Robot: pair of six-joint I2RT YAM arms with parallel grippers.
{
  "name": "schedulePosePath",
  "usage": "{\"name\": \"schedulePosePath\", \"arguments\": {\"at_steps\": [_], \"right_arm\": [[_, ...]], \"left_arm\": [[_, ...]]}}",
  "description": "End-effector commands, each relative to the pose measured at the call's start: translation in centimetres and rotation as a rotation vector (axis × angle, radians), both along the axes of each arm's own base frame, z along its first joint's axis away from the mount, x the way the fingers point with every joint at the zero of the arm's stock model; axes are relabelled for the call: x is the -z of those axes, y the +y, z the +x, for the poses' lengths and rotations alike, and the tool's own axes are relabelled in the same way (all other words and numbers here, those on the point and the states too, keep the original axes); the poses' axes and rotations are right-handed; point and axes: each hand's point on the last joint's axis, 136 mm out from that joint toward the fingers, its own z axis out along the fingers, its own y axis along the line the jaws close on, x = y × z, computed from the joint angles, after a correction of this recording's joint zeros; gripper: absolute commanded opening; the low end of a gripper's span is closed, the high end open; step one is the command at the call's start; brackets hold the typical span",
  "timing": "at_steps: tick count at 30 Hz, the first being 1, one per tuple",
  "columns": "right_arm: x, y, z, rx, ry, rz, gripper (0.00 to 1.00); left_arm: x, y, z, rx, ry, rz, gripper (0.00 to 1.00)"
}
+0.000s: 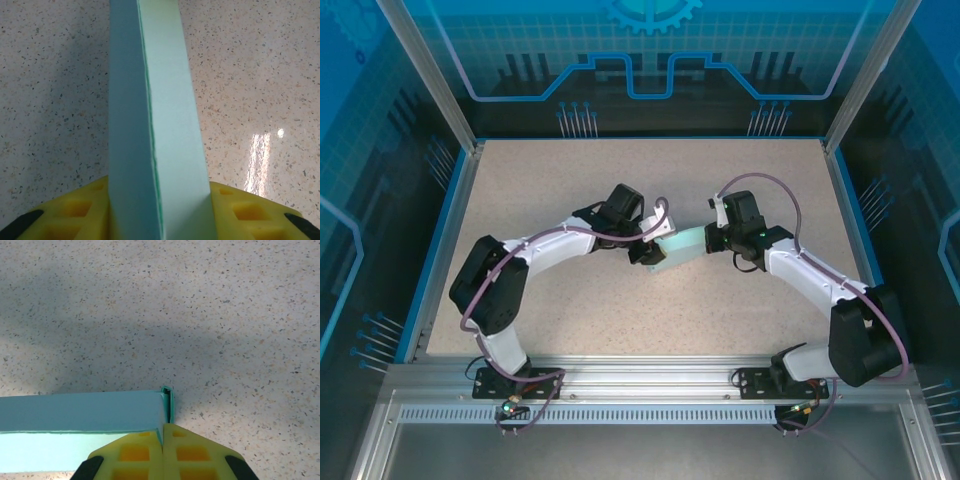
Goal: Fold the paper box
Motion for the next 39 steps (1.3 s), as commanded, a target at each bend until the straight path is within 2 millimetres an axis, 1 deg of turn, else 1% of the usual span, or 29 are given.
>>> {"name": "schedulePosePath", "arguments": {"at_steps": [1, 7, 11, 13, 17, 19, 23, 25, 28, 32, 36, 39], "right_arm": [[3.1, -0.9, -3.7, -0.04, 0.15, -0.105, 0.0], [2.9, -0.8, -3.7, -0.122, 0.143, -0.159, 0.0], [3.6, -0.7, -4.1, -0.121, 0.182, -0.151, 0.0], [2.7, -0.6, -3.4, -0.115, 0.16, -0.152, 0.0], [2.7, -1.1, -3.3, -0.07, 0.184, -0.144, 0.0], [2.6, -1.5, -3.0, -0.012, 0.203, -0.114, 0.0], [2.2, -0.3, -2.6, 0.033, 0.231, -0.005, 0.0], [1.6, 0.2, -2.3, 0.043, 0.228, 0.029, 0.0], [0.4, 0.2, -1.8, 0.047, 0.207, 0.028, 0.0], [-0.4, 0.1, -1.5, 0.048, 0.211, 0.019, 0.0], [-0.5, 0.3, -1.4, 0.049, 0.223, 0.033, 0.0], [0.1, -0.1, -1.3, 0.035, 0.225, -0.009, 0.0]], "left_arm": [[4.5, 4.4, 1.5, -0.129, 0.068, 0.216, 0.31], [5.6, 5.4, 2.0, -0.122, 0.077, 0.303, 0.32], [5.9, 5.6, 2.3, -0.116, 0.091, 0.325, 0.33], [5.9, 5.6, 2.3, -0.112, 0.09, 0.325, 0.33], [5.7, 5.7, 2.6, -0.114, 0.086, 0.32, 0.32], [5.7, 5.6, 2.6, -0.112, 0.084, 0.32, 0.32], [5.7, 5.5, 2.6, -0.113, 0.086, 0.31, 0.32], [5.7, 5.5, 2.6, -0.112, 0.086, 0.308, 0.32], [5.7, 5.4, 2.5, -0.109, 0.086, 0.306, 0.31], [5.6, 5.5, 2.4, -0.108, 0.084, 0.303, 0.3], [5.6, 5.5, 2.4, -0.11, 0.082, 0.305, 0.3], [5.7, 5.5, 2.4, -0.11, 0.082, 0.305, 0.3]]}}
